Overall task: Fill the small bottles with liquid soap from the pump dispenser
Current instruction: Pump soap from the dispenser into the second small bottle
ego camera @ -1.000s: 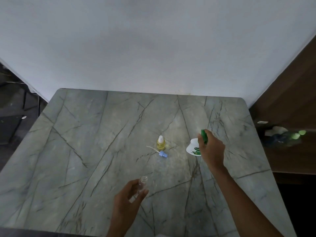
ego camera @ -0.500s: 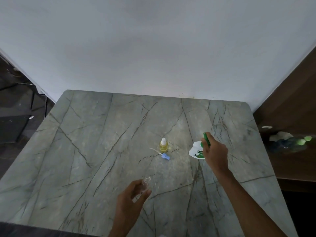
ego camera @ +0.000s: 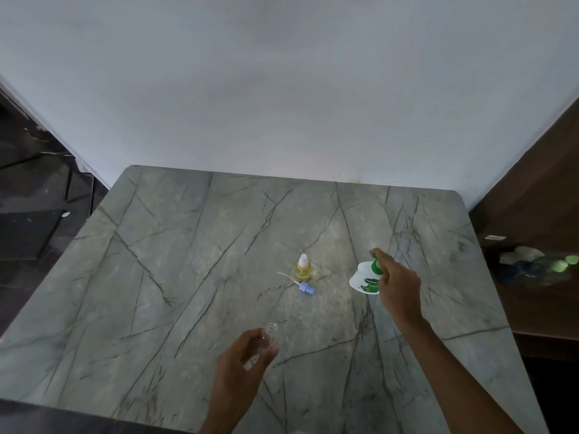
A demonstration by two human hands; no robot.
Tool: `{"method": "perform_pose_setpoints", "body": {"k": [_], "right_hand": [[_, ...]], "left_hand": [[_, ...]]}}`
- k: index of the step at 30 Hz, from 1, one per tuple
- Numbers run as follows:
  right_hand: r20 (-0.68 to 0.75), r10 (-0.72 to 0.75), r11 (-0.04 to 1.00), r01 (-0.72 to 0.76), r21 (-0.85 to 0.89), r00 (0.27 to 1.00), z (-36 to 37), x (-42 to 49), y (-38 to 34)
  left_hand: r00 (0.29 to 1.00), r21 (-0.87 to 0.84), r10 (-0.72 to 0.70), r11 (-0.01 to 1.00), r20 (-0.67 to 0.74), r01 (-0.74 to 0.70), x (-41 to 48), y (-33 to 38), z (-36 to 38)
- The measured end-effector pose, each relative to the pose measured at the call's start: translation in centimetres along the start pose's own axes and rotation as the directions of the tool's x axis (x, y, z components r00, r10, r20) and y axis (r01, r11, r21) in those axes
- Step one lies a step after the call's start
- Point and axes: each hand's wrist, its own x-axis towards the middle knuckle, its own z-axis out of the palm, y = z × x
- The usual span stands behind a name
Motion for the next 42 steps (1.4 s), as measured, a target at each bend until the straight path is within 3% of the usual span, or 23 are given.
{"method": "perform_pose_setpoints", "body": {"k": [8, 13, 19, 26, 36, 42], "right_hand": [[0.074, -0.120, 0.988, 0.112, 0.105, 0.990, 0.0, -0.2, 1.2], [0.217, -0.033, 0.972, -0.019, 0.234, 0.976, 0.0, 0.6, 3.6], [0.383, -0.053, 0.953, -0.068, 0.295, 0.922, 1.5, 1.2, 6.0], [0.364, 0.009, 0.943, -0.128, 0.306, 0.931, 3.4, 0.7, 5.7], [0.475, -0.090, 0.912, -0.119, 0.392, 0.875, 4.4, -4.6, 2.0], [0.538, -0.056, 0.890, -0.203, 0.409, 0.841, 3.8, -8.5, -0.8]], "left_hand": [[0.999, 0.015, 0.019, 1.000, -0.026, -0.019, -0.3, 0.2, 0.0], [0.999, 0.028, 0.004, 1.000, -0.033, -0.003, -1.0, 0.0, -0.2], [0.999, 0.076, -0.006, 0.997, -0.049, 0.010, -2.3, 0.0, -0.1], [0.995, 0.085, -0.025, 0.996, -0.094, 0.033, -3.6, 0.2, -0.1], [0.995, 0.106, -0.044, 0.993, -0.090, 0.054, -4.1, -0.1, 0.6], [0.999, 0.157, 0.020, 0.987, -0.047, -0.012, -3.5, -0.7, 0.7]]}}
